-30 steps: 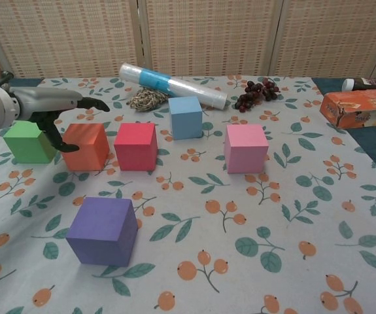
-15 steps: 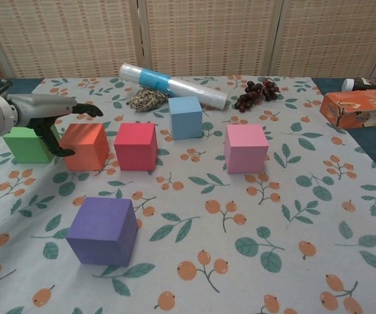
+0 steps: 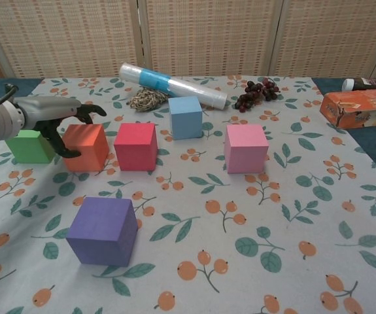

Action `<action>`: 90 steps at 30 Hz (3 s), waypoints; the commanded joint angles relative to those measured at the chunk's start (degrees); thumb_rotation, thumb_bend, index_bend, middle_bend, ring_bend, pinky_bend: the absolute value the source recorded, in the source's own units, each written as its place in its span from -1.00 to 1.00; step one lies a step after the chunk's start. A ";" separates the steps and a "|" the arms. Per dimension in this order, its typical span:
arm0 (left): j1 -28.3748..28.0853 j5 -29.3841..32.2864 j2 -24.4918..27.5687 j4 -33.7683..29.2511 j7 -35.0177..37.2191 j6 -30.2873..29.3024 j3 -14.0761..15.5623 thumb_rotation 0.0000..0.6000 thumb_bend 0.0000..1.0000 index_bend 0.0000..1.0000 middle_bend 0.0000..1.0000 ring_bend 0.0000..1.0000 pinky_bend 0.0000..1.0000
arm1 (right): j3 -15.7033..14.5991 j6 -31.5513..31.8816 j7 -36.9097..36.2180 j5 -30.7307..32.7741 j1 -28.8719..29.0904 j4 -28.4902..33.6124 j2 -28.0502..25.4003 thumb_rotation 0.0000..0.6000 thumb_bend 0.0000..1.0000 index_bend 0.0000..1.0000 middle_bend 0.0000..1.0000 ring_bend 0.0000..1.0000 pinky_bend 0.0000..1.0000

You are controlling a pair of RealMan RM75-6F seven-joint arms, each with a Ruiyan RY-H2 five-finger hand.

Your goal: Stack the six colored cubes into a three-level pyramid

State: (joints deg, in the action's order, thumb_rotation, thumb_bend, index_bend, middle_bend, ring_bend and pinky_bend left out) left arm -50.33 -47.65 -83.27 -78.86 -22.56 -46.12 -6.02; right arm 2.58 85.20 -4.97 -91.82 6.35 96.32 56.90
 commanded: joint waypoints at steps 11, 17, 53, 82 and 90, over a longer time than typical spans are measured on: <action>-0.54 -3.41 -1.43 1.74 1.92 0.50 -1.33 1.00 -0.33 -0.78 -0.34 -0.65 -0.82 | -0.13 0.41 -0.27 0.57 -0.50 -0.29 0.22 0.76 -1.00 -1.00 -1.00 -1.00 -0.89; -1.40 -3.26 -2.06 2.82 1.85 1.90 -1.61 1.00 -0.33 -0.78 -0.34 -0.65 -0.83 | -0.16 0.57 -0.41 0.91 -0.77 -0.30 0.20 0.76 -1.00 -1.00 -1.00 -1.00 -0.89; -3.37 -3.28 -2.87 2.80 0.53 3.09 -1.52 1.00 -0.33 -0.81 -0.37 -0.65 -0.85 | -0.07 1.31 -1.13 1.79 -1.80 -0.84 0.37 0.76 -1.00 -1.00 -1.00 -1.00 -0.89; -5.08 0.34 -3.19 2.68 -0.56 3.78 -1.60 1.00 -0.33 -0.86 -0.39 -0.66 -0.85 | -0.04 1.91 -2.01 2.03 -2.57 -1.34 0.09 0.76 -1.00 -1.00 -1.00 -1.00 -0.89; -5.32 1.04 -3.45 2.81 -0.92 3.79 -1.26 1.00 -0.33 -0.96 -0.51 -0.68 -0.85 | -0.04 1.86 -2.17 2.03 -2.63 -1.50 0.07 0.76 -1.00 -1.00 -1.00 -1.00 -0.89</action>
State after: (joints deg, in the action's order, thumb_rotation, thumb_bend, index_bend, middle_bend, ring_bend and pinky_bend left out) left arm -55.64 -46.62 -86.71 -76.06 -23.46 -42.33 -7.30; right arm 2.54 87.06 -7.14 -89.79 3.72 94.81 56.97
